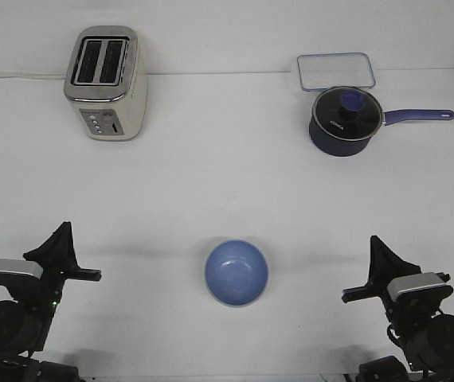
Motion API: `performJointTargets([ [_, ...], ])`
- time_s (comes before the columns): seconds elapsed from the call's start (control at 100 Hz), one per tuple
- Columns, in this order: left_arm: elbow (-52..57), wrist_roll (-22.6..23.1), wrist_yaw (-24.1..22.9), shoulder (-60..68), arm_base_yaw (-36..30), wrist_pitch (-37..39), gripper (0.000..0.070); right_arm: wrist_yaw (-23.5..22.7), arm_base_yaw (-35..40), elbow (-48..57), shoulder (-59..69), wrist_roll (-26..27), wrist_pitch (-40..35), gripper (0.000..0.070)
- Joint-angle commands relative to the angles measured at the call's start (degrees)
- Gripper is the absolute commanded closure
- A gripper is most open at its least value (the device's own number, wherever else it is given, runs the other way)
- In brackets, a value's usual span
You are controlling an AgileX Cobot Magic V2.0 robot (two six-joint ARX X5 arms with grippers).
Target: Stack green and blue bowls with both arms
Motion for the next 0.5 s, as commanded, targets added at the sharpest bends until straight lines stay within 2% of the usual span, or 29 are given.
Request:
performJointTargets([
  [0.0, 0.9, -0.6, -0.1, 0.2, 0.0, 0.6, 0.0685, 0.0, 0.0, 0.2, -0.2, 0.2, 0.9, 0.07],
  [0.19, 0.9, -0.5, -0.1, 0.2, 0.1, 0.3, 0.0685, 0.0, 0.1, 0.2, -0.2, 0.2, 0.9, 0.07],
  [0.25, 0.5, 0.7, -0.1, 0.0, 0.4, 0.3, 0.0685, 0.0, 0.1, 0.2, -0.2, 0.2, 0.9, 0.07],
  [0.41, -5.9, 3.2, 0.4, -3.6, 6.1, 2.6, 0.0685, 0.0, 0.0, 0.2, -0.2, 0.2, 0.9, 0.07],
  [0.49, -11.5, 3.2, 3.5, -8.2, 9.3, 6.2, 0.0685, 0.0, 0.1, 0.2, -0.2, 0.2, 0.9, 0.07],
])
